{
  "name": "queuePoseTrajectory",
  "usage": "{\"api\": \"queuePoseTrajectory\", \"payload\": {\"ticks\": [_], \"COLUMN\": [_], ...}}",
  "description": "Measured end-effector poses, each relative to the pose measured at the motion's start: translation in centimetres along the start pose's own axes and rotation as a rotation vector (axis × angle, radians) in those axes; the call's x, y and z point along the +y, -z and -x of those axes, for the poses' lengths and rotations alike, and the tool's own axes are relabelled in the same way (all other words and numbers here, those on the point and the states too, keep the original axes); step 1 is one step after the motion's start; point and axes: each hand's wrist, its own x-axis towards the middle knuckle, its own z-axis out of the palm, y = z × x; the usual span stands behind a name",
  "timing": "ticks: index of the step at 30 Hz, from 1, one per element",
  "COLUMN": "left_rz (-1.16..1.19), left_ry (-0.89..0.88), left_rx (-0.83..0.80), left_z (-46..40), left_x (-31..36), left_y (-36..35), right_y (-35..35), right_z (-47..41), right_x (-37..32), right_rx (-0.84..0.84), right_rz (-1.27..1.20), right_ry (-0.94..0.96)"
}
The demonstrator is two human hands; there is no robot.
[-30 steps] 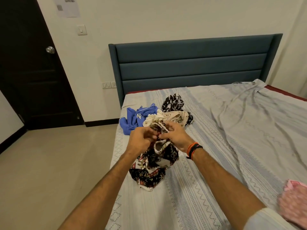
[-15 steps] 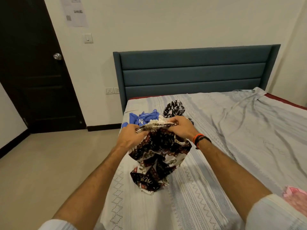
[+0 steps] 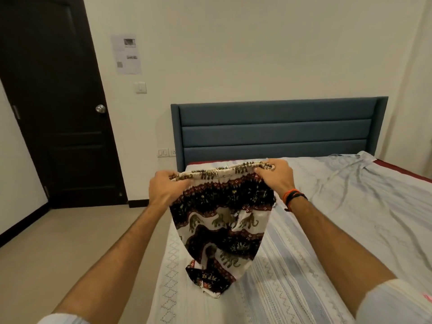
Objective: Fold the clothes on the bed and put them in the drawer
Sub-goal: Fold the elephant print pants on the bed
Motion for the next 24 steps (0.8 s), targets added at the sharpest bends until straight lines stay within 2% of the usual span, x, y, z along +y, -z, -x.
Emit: {"api": "queuePoseTrajectory", "payload": {"ticks": [4, 8, 10, 12, 14, 16, 17, 18, 19, 20, 22, 24], "left_rz": [0.281, 0.286, 0.297, 0.481, 0.736, 0.92, 0.968, 0.982, 0.932, 0.796, 0.373, 0.131], "left_ry": [-0.014, -0.205, -0.231, -0.21, -0.204, -0.17, -0.134, -0.085, -0.017, 0.068, 0.207, 0.216], "left_rx": [0.099, 0.168, 0.169, 0.077, -0.125, -0.369, -0.448, -0.454, -0.359, -0.182, 0.13, 0.175], "left_z": [-1.0, -1.7, -2.3, -2.7, -2.9, -2.8, -2.7, -2.9, -3.2, -4.0, -4.9, -4.5], "left_x": [3.1, 7.5, 9.0, 10.3, 11.6, 12.5, 12.8, 13.0, 13.0, 12.7, 11.8, 11.6], "left_y": [1.9, 3.6, 4.3, 5.5, 6.8, 7.8, 8.1, 8.0, 7.7, 7.0, 5.3, 3.3], "right_y": [1.3, 3.4, 4.2, 5.5, 6.9, 8.0, 8.3, 8.2, 7.9, 7.3, 5.6, 3.6], "right_z": [-1.5, -2.8, -3.4, -4.1, -4.9, -5.9, -6.2, -6.5, -6.9, -7.2, -6.6, -5.1], "right_x": [-2.7, -7.1, -8.9, -10.5, -11.6, -11.8, -11.6, -11.5, -11.3, -11.1, -10.9, -11.2], "right_rx": [0.104, 0.157, 0.129, 0.056, -0.061, -0.163, -0.197, -0.204, -0.165, -0.113, -0.018, -0.012], "right_rz": [-0.265, -0.199, -0.296, -0.518, -0.757, -0.858, -0.846, -0.806, -0.689, -0.501, -0.006, 0.224], "right_ry": [-0.009, 0.149, 0.171, 0.143, 0.125, 0.109, 0.11, 0.102, 0.07, 0.047, 0.032, 0.068]}}
